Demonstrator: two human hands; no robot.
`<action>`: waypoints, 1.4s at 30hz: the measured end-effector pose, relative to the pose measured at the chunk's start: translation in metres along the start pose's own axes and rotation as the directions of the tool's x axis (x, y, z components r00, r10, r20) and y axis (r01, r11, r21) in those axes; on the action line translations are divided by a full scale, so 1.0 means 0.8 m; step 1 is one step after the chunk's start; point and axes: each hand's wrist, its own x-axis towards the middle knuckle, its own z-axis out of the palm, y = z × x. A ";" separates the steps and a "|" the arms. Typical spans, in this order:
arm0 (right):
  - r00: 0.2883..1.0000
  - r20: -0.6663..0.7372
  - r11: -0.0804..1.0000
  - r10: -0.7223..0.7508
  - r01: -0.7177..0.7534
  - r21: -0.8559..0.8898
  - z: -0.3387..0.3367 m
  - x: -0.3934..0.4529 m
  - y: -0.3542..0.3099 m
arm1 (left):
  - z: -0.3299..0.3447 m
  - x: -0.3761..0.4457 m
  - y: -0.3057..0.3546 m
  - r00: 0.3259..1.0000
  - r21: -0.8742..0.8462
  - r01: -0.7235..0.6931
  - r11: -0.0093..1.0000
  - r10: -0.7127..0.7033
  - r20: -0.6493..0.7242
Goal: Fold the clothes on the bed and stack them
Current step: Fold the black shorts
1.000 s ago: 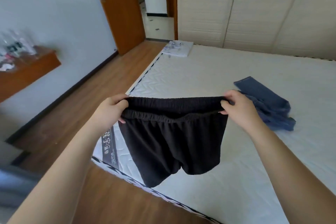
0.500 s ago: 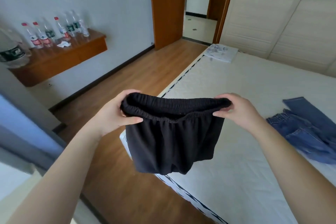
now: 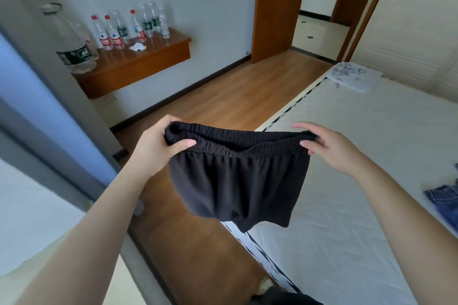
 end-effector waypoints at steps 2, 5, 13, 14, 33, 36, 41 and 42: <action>0.996 0.032 0.997 -0.079 0.078 0.017 0.012 0.027 -0.004 | -0.008 0.012 -0.013 0.998 0.027 0.047 0.999 -0.045 -0.046; 0.986 0.051 0.986 -0.158 0.155 0.059 0.031 0.073 0.001 | -0.020 0.035 -0.034 0.989 0.035 0.116 0.993 -0.113 -0.094; 0.959 0.082 0.958 -0.270 0.259 0.127 0.073 0.215 0.008 | -0.054 0.107 -0.104 0.963 0.006 0.259 0.966 -0.258 -0.073; 0.960 0.093 0.960 -0.264 0.252 0.124 0.076 0.233 0.009 | -0.061 0.115 -0.110 0.965 0.001 0.258 0.966 -0.258 -0.041; 0.962 0.149 0.973 -0.229 0.232 -0.002 0.199 0.479 -0.081 | -0.178 0.222 -0.312 0.922 -0.068 0.322 0.944 -0.329 -0.206; 0.971 0.138 0.980 -0.195 0.198 -0.011 0.229 0.520 -0.110 | -0.214 0.252 -0.351 0.939 -0.006 0.297 0.955 -0.293 -0.177; 0.962 0.232 0.982 -0.145 0.168 -0.081 0.264 0.574 -0.151 | -0.262 0.292 -0.410 0.948 -0.090 0.303 0.949 -0.310 -0.069; 0.964 0.227 0.984 -0.138 0.159 -0.076 0.271 0.585 -0.157 | -0.270 0.300 -0.419 0.945 -0.098 0.311 0.945 -0.319 -0.074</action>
